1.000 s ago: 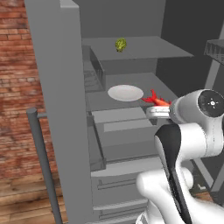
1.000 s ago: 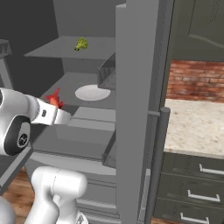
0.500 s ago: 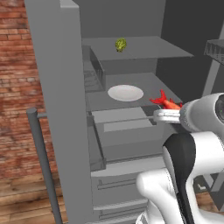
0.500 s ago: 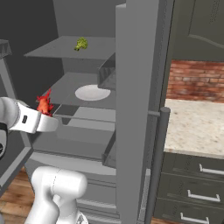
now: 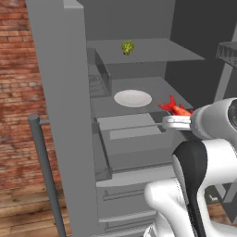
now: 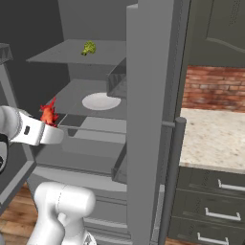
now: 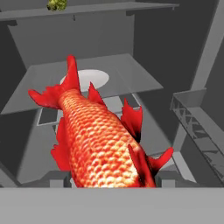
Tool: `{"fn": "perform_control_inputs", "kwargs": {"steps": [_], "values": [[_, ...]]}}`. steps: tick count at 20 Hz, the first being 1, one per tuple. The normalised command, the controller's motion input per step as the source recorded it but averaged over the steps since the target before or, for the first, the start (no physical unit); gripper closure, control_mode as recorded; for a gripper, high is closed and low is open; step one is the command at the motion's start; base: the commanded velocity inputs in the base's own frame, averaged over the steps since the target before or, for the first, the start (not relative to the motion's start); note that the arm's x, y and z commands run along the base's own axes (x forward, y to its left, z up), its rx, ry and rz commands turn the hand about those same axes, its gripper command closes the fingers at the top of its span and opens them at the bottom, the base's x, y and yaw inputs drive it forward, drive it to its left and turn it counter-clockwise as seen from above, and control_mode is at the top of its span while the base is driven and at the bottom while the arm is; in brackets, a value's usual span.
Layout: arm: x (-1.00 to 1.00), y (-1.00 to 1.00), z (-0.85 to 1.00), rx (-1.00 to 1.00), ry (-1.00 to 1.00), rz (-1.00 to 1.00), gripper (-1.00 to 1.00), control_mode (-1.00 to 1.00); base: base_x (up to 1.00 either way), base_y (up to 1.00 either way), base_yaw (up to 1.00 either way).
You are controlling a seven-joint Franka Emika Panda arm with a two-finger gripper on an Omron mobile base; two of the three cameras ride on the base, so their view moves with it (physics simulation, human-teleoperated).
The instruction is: Transport the fish from the fridge to the microwave and turn on the microwave.
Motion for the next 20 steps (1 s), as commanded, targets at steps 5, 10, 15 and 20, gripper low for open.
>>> {"fn": "perform_control_inputs", "kwargs": {"steps": [5,10,15,20], "values": [[0.00,0.00,0.00,0.00,0.00,0.00,1.00,1.00,-0.28,0.00,-0.05],[0.00,0.00,0.00,0.00,0.00,0.00,1.00,1.00,-0.32,0.00,-0.12],[0.00,0.00,0.00,0.00,0.00,0.00,1.00,1.00,-0.45,0.00,-0.14],[0.00,0.00,0.00,0.00,0.00,0.00,1.00,1.00,-0.48,0.00,-0.17]]}}
